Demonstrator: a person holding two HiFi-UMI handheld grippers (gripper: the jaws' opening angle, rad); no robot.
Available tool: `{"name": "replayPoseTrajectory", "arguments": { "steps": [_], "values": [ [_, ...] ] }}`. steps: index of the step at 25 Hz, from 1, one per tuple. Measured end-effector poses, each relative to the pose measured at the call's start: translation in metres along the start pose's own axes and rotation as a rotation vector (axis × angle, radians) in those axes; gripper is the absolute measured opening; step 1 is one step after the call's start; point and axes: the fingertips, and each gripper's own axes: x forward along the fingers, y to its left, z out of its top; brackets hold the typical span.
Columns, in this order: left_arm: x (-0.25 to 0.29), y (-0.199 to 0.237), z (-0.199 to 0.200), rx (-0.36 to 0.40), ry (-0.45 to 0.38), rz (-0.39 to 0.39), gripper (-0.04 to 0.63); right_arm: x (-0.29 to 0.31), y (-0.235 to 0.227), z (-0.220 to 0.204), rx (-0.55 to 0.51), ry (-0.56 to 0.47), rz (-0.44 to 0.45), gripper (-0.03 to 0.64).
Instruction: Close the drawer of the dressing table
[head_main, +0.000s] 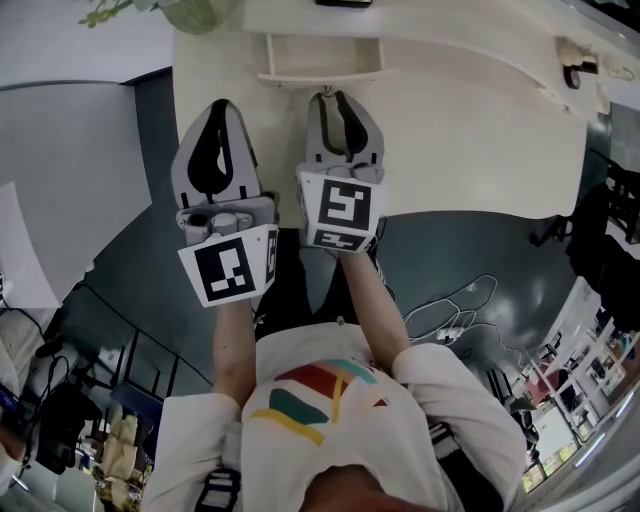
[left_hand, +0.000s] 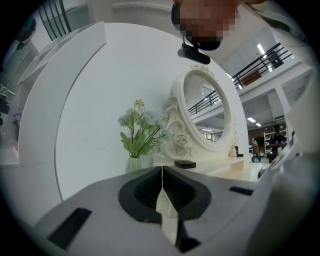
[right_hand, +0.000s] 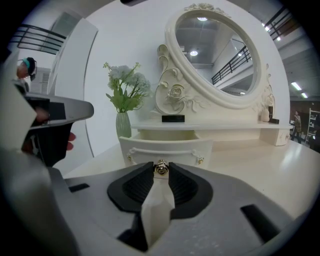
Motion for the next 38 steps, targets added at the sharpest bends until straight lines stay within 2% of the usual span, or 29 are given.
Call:
{"name": "replayPoseTrajectory", "arguments": {
  "steps": [14,38],
  "values": [
    [0.002,0.003,0.003,-0.004,-0.011,0.006,0.008,0.001,-0.002,0.012,-0.041,-0.016,0.002,0.078],
    [0.009,0.009,-0.003,0.009,0.009,0.010,0.008,0.026,0.000,0.017,-0.046,-0.003,0.021,0.078]
  ]
}}
